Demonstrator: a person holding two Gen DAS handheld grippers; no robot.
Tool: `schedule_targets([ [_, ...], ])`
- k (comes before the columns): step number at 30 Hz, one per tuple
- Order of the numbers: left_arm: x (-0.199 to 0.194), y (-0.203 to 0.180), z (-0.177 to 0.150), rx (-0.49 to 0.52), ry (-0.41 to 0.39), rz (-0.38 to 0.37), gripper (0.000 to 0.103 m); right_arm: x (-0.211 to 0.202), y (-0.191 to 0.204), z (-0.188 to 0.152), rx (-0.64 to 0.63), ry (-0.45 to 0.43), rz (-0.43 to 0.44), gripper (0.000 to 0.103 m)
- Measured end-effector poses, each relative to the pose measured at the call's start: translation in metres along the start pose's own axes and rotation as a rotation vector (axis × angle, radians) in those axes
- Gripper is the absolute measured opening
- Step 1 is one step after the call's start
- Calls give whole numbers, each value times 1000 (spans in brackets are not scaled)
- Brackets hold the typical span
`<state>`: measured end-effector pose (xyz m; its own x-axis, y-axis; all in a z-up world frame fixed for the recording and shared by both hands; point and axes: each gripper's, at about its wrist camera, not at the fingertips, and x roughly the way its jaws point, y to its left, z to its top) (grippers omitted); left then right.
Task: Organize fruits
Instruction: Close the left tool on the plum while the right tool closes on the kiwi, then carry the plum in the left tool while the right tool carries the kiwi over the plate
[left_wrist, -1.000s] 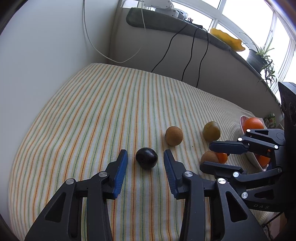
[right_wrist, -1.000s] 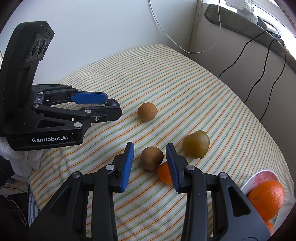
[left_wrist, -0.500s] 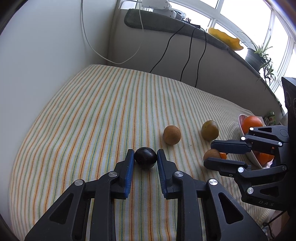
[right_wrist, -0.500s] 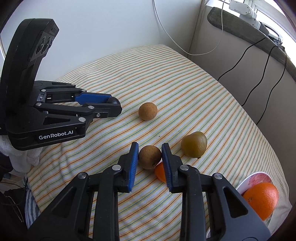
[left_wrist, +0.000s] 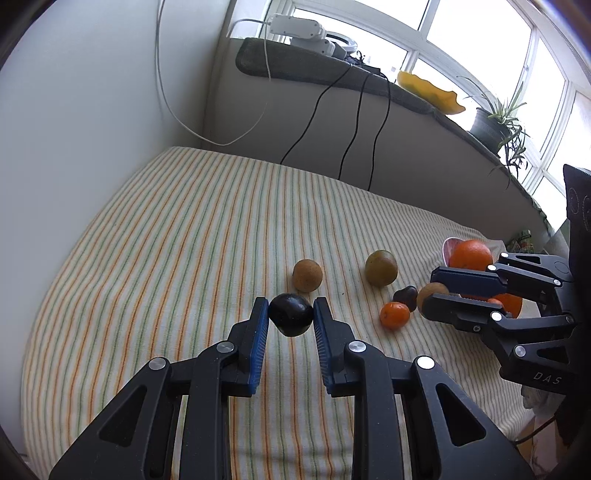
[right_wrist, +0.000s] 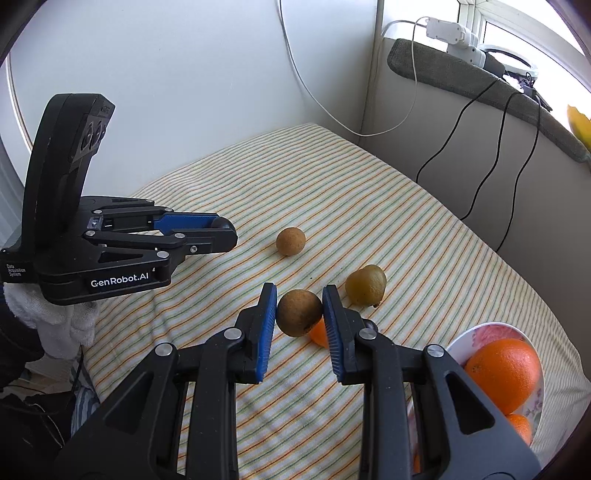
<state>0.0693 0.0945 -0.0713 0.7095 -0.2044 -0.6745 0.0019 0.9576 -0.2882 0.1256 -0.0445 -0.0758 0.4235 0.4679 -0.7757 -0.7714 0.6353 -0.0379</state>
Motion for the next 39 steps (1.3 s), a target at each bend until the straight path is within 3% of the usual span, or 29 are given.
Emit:
schedule_targets([
  [21,-2,-91,1,126,0,-158,23,-95,-86,-47,216,-114,-131,27],
  [39,21,-156,8,217,26,-246,23,-124,-147,-89,353,-126,-201,27],
])
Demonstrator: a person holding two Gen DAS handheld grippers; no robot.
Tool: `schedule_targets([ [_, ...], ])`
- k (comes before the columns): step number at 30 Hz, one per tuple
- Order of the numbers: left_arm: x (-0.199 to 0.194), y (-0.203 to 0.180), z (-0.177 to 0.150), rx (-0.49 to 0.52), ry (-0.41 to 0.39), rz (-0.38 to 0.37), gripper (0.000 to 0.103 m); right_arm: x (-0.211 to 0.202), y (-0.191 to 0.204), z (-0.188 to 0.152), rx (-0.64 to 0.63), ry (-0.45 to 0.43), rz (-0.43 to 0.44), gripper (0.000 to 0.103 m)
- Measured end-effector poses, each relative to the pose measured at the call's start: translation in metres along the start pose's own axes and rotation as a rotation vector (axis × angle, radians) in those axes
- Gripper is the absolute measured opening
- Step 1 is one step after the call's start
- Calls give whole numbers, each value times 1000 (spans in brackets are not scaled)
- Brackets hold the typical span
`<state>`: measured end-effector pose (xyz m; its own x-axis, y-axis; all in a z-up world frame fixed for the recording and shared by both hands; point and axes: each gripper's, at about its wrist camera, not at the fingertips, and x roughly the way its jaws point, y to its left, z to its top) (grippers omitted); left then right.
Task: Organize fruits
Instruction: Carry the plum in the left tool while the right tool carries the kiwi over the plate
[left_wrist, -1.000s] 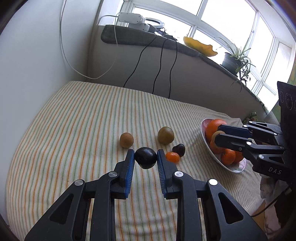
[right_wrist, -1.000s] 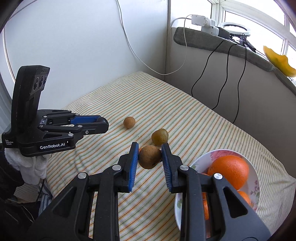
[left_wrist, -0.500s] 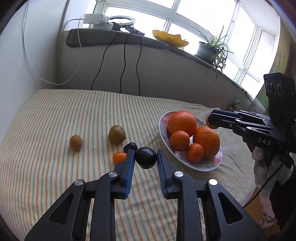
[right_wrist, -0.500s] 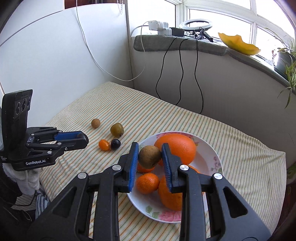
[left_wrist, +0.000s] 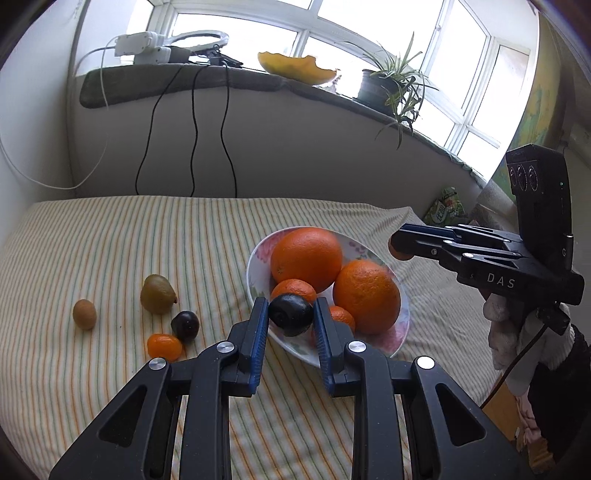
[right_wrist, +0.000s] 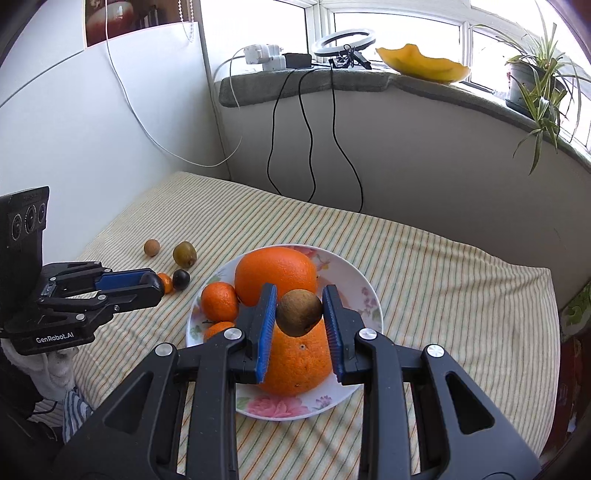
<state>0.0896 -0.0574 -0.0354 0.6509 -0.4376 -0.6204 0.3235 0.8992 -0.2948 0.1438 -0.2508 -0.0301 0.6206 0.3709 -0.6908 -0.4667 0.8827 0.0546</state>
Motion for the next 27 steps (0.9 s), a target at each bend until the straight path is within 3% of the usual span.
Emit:
schedule_targets([
  [17,33,-30,15,52,35,-18,23,25,-51,-12,109,34,36,27],
  [27,42,-35,17,65,53,-14,23,37,-55,-13,118,46,64,27],
])
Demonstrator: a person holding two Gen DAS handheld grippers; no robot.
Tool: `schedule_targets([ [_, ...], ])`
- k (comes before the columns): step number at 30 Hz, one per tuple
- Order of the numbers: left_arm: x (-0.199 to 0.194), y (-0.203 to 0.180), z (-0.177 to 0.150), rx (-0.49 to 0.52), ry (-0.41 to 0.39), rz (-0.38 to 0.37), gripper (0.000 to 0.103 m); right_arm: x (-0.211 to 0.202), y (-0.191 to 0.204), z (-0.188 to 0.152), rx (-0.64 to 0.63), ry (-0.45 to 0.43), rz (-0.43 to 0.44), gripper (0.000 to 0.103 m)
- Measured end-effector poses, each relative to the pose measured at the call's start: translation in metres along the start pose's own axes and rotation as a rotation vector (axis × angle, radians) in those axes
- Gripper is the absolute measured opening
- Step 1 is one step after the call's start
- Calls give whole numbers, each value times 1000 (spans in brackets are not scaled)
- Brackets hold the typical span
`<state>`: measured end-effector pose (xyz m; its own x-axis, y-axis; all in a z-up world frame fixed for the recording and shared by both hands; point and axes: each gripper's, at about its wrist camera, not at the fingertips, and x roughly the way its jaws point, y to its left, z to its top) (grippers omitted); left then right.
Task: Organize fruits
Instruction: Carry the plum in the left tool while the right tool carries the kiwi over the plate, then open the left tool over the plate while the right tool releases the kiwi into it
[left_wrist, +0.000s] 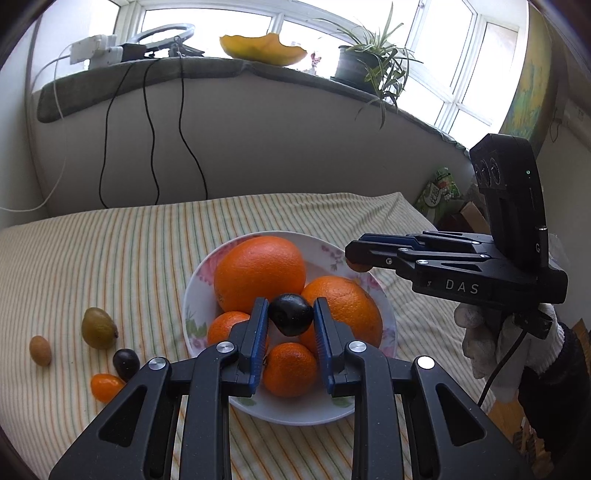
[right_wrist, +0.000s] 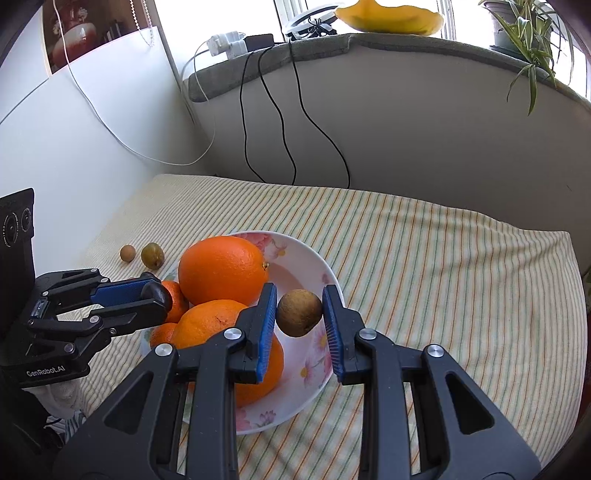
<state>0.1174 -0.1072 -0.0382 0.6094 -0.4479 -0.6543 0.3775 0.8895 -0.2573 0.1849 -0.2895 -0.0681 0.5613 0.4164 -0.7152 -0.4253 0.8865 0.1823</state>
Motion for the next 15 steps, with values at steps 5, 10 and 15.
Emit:
schedule_targets([
  [5,0,0,0,2,1,7,28,1,0,0,3,-1,12,27],
  [10,-2,-1,0,0,-5,12,38,-1,-1,1,13,-7,10,27],
  [15,-5,1,-1,-4,-10,13,43,-7,-1,0,24,-30,-2,61],
])
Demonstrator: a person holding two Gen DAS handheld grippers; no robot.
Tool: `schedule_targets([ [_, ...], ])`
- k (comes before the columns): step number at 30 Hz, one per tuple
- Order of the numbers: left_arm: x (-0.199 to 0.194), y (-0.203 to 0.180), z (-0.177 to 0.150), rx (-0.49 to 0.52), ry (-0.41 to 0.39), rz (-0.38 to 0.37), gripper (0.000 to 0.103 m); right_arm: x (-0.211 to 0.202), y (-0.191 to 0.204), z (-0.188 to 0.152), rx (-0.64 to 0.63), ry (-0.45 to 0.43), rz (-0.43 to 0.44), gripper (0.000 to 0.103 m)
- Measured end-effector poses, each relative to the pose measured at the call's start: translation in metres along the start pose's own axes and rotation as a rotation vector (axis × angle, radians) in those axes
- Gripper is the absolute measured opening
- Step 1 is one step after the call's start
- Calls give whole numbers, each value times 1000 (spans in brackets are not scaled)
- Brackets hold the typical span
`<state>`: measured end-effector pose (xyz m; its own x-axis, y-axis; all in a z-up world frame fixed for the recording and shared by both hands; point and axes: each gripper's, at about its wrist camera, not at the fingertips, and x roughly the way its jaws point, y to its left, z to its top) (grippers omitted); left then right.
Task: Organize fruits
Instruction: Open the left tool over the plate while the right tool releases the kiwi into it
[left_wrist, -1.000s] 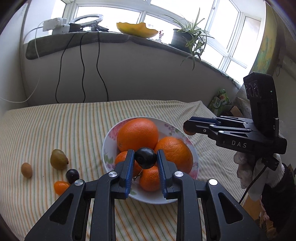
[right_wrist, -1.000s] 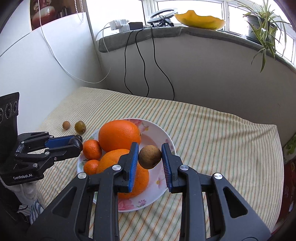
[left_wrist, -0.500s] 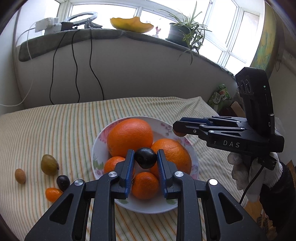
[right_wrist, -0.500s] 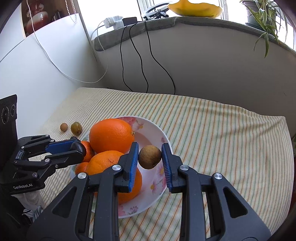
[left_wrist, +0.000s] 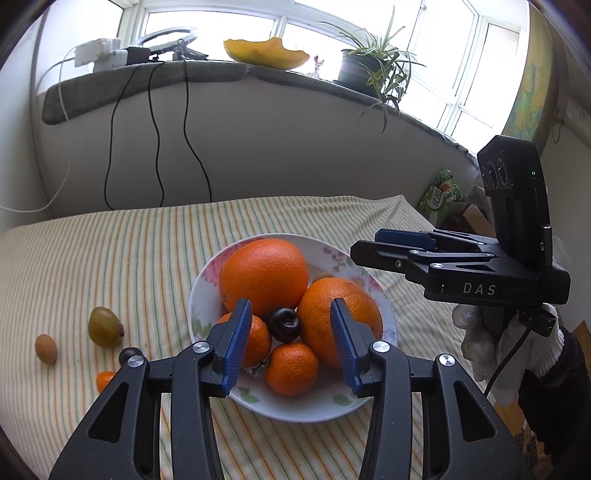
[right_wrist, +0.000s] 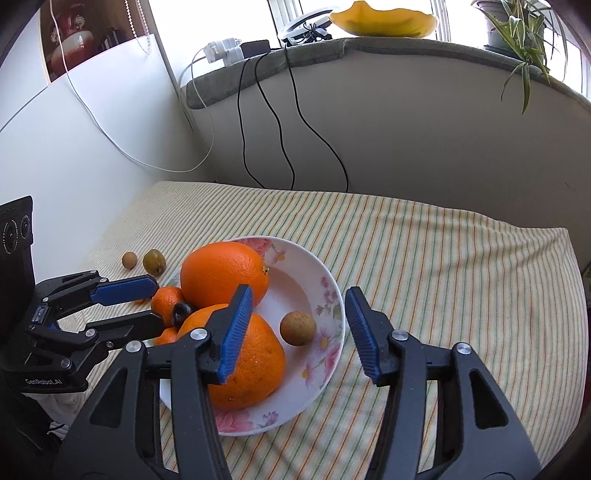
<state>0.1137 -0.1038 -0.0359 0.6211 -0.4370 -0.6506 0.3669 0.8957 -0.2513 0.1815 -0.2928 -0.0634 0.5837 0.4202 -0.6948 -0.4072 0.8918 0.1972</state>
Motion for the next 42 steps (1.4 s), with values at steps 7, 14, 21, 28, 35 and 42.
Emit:
schedule_targets([
  [7,-4,0,-1,-4,-3,0,43,-10,1,1,11,-22,-9,71],
  [14,-9,-1,-3,-5,-11,0,43,-15,9,0,0,-26,-12,71],
  [21,-19,1,-4,-8,-28,2,43,-24,22,0,-24,-34,-16,71],
  [28,-30,7,-8,-17,-44,7,43,-31,40,2,-62,-41,-18,71],
  [35,-43,23,-14,-44,-56,30,43,-35,64,5,-126,-45,-14,71],
  [42,-59,55,-26,-97,-68,80,43,-31,90,7,-195,-34,-5,71],
])
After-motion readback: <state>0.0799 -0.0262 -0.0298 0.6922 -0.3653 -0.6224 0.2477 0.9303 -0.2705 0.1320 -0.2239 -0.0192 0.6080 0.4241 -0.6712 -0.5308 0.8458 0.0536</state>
